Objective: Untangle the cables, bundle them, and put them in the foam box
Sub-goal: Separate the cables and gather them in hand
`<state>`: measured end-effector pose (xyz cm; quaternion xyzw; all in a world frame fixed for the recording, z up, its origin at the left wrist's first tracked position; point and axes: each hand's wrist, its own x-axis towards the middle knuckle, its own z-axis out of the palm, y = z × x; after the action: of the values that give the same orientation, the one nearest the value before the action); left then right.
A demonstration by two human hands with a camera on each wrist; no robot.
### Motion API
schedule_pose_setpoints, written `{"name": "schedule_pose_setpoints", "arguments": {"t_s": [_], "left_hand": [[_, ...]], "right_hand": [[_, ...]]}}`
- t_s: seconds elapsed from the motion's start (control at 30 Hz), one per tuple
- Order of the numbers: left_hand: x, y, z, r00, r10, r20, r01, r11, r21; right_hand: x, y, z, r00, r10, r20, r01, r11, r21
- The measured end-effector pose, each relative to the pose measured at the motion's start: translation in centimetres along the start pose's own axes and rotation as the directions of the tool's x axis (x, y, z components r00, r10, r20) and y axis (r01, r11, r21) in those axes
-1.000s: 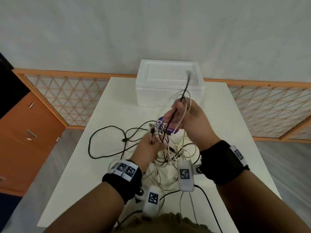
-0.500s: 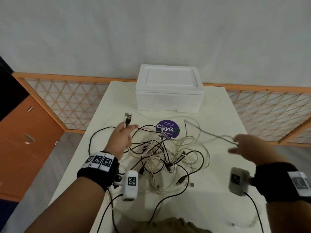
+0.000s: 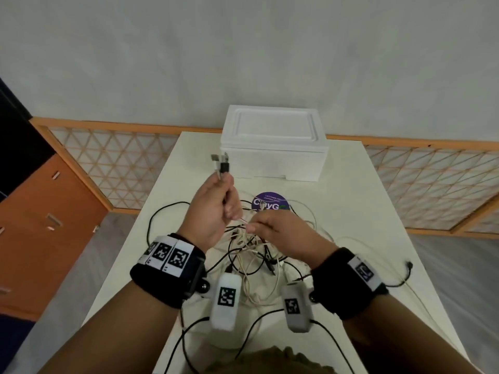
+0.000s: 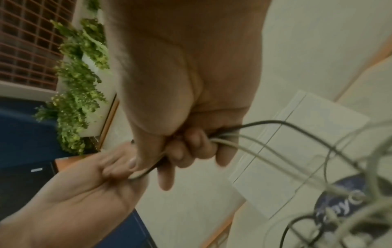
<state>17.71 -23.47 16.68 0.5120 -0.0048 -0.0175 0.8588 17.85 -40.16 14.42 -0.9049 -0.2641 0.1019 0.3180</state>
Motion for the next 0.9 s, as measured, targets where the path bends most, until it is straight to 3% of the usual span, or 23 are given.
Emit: {"name": "schedule_pose_setpoints", "arguments": {"t_s": [0.07,0.2,0.33,0.43,0.57,0.67,0.73,0.83,0.9], "left_hand": [[0.4,1.4,-3.0,0.990,0.047,-0.135,-0.058,0.995,-0.082],[0.5,3.3,-10.2,0.911,0.061,-0.409,-0.174,0.954,-0.244],[-0.1,2.9,-14.3,0.845,-0.038,-0.534,-0.179,0.920,-0.349],[-0.7,1.1,-14.7,0.832,-0.139,-0.537,-0.070,0.934,-0.350],[-2.3,-1.3,-14.7,0.869,-0.235,-0.436,0.062,0.925,-0.375],[-3.3,-2.6,-15.0,0.853,-0.317,-0.414,0.138,0.903,-0.406],[-3.7,-3.3,-15.1,0.822,-0.360,-0.441,0.181,0.900,-0.396],[-4.1,-3.7,-15.0,0.799,-0.349,-0.489,0.215,0.926,-0.310],[-4.3,-3.7,-14.8,0.795,-0.326,-0.511,0.213,0.939,-0.268]], "right_hand": [[-0.8,1.2,-1.5,0.999,0.007,-0.034,-0.011,0.994,-0.107],[-2.9,4.5,-5.6,0.974,0.159,-0.161,-0.188,0.964,-0.187],[-5.3,5.6,-9.1,0.943,0.180,-0.280,-0.257,0.929,-0.268],[-6.8,5.5,-9.5,0.940,0.183,-0.287,-0.290,0.870,-0.398],[-9.1,6.3,-8.4,0.926,0.306,-0.222,-0.376,0.804,-0.460],[-10.1,8.4,-6.6,0.881,0.471,-0.053,-0.434,0.756,-0.490],[-10.4,9.9,-5.0,0.796,0.602,0.053,-0.547,0.755,-0.362],[-10.4,12.0,-2.8,0.713,0.682,0.163,-0.637,0.728,-0.255],[-9.9,13.9,-1.5,0.734,0.669,0.120,-0.609,0.725,-0.321]]}}
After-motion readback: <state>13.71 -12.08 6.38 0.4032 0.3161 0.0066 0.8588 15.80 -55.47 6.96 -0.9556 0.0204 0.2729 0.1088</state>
